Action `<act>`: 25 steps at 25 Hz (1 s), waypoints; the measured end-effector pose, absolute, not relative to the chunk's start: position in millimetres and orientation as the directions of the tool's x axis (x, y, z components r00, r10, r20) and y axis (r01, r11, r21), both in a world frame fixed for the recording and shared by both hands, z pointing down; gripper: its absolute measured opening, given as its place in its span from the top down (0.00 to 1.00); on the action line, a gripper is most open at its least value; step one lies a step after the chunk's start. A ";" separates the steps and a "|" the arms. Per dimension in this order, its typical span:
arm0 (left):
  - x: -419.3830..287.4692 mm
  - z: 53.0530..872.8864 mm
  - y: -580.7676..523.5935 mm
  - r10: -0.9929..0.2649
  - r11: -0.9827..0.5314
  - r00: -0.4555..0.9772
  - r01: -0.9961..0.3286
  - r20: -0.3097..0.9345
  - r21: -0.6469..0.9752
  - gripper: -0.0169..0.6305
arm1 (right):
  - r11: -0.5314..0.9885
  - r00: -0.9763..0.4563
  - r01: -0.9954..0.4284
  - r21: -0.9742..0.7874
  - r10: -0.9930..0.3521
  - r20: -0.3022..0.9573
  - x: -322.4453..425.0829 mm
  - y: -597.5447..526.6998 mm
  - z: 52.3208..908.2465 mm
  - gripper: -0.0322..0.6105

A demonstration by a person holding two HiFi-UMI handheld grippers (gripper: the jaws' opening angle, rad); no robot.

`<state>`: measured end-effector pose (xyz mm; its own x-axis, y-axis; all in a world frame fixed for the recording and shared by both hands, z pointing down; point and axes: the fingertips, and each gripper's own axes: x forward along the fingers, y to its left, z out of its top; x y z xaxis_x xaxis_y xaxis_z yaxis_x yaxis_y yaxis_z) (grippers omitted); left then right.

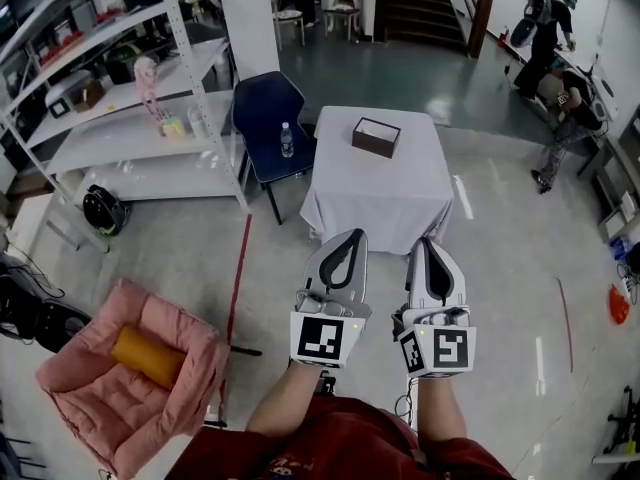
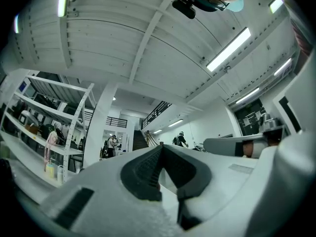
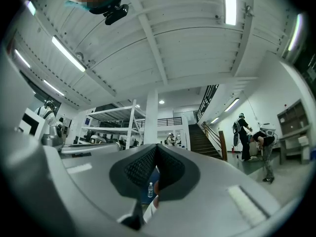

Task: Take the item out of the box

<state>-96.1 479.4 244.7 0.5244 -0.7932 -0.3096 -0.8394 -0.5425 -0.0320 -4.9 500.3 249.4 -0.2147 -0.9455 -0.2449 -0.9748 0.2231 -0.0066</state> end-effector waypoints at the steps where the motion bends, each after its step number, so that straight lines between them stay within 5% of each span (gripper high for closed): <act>1: -100.2 243.4 476.9 -0.791 -0.542 0.526 -0.839 -0.313 -0.039 0.97 | 0.220 -0.210 -0.975 -0.011 -0.946 -0.247 -7.4 497.6 249.4 0.95; 25: -159.8 252.6 428.5 -0.766 -0.567 0.562 -0.819 -0.313 -0.083 0.97 | 0.184 -0.172 -0.982 -0.037 -0.963 -0.205 -63.4 443.7 272.4 0.95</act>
<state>-159.8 428.5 252.6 0.5618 -0.7656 -0.3134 -0.8193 -0.5673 -0.0829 -63.4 443.7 272.4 -0.1722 -0.9634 -0.2055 -0.9823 0.1836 -0.0374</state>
